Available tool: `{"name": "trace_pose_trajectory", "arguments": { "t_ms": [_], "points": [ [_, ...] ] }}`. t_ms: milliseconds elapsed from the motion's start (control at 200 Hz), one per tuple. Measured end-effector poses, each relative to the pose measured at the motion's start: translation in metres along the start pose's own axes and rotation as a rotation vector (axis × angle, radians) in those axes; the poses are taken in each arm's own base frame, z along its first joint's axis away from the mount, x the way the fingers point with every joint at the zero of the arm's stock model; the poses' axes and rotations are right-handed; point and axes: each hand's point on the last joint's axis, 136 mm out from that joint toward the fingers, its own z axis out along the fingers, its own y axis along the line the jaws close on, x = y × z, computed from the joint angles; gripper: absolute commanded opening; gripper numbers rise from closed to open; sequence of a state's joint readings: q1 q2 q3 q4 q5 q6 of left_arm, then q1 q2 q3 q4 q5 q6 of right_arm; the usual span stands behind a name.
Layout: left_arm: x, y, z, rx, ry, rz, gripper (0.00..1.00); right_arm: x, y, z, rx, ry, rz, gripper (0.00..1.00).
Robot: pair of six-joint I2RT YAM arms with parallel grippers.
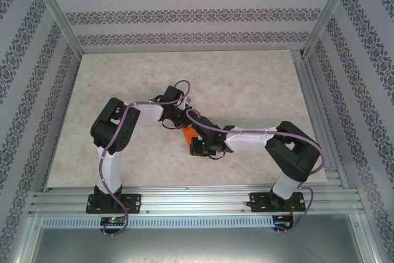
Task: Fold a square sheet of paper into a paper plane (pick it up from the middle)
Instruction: Fourth fold the wing at the center of the table.
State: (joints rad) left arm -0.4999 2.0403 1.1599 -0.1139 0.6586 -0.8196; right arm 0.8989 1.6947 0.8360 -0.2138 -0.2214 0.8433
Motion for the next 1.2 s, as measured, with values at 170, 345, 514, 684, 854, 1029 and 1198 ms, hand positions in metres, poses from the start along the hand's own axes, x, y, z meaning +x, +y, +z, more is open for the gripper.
{"name": "trace_pose_trajectory", "arguments": {
  "t_ms": [170, 345, 514, 684, 854, 1029, 1198],
  "points": [
    [0.000, 0.000, 0.000, -0.002, -0.001, 0.000, 0.14, 0.002, -0.001, 0.005, 0.000, 0.006, 0.000, 0.07],
    [0.000, 0.000, 0.000, -0.004, 0.001, -0.003, 0.15, 0.002, -0.001, 0.003, -0.020, -0.011, 0.005, 0.07],
    [-0.001, -0.002, -0.002, -0.006, -0.002, -0.002, 0.20, 0.006, -0.003, -0.014, -0.019, -0.022, 0.004, 0.14],
    [-0.006, -0.028, -0.023, 0.005, -0.034, 0.026, 0.36, -0.025, 0.004, -0.064, -0.053, -0.173, 0.008, 0.21],
    [-0.018, -0.075, -0.071, 0.029, -0.154, 0.121, 0.43, -0.044, -0.006, -0.087, -0.012, -0.249, -0.001, 0.23],
    [-0.015, -0.066, -0.118, -0.019, -0.289, 0.111, 0.48, -0.050, 0.002, -0.070, 0.050, -0.194, -0.054, 0.24],
    [0.013, 0.009, -0.124, -0.119, -0.282, -0.041, 0.51, -0.066, 0.015, -0.046, 0.099, -0.149, -0.100, 0.16]
  ]
}}
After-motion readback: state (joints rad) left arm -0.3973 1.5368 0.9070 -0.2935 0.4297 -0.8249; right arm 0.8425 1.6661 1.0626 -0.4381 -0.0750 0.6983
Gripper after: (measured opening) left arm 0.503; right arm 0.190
